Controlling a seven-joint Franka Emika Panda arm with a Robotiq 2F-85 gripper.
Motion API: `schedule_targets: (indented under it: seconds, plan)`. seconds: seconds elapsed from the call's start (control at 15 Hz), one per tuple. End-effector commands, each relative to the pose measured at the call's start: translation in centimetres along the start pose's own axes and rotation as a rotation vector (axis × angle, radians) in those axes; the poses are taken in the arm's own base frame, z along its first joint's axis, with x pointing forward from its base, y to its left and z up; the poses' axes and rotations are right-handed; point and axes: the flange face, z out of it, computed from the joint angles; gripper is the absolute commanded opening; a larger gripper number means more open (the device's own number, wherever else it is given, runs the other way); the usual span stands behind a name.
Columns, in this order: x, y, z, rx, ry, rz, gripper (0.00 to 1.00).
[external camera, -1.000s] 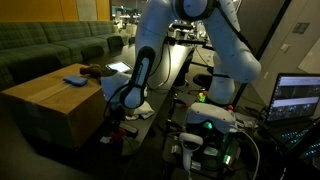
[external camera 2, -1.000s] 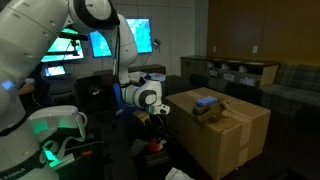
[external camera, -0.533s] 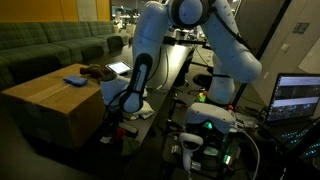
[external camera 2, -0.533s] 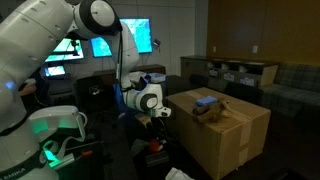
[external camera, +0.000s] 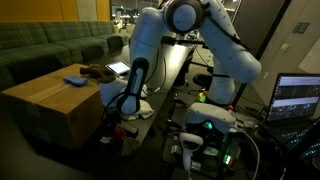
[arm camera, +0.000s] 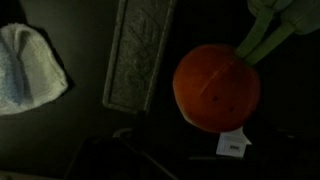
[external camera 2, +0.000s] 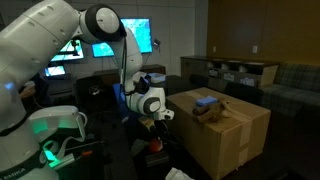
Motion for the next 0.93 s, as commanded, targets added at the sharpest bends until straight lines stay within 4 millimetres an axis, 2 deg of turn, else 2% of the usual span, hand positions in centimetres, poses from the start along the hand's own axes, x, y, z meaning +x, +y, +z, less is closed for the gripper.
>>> schedule_targets:
  seconds: [0.0, 0.27, 0.4, 0.87]
  plan:
    - [0.64, 0.3, 1.06, 0.027, 0.017, 0.0, 1.0]
    - [0.54, 0.6, 1.6, 0.037, 0.006, 0.0, 1.0]
    - [0.45, 0.52, 1.49, 0.053, -0.003, -0.004, 0.74]
    - [0.3, -0.07, 1.43, 0.097, -0.029, 0.0, 0.2]
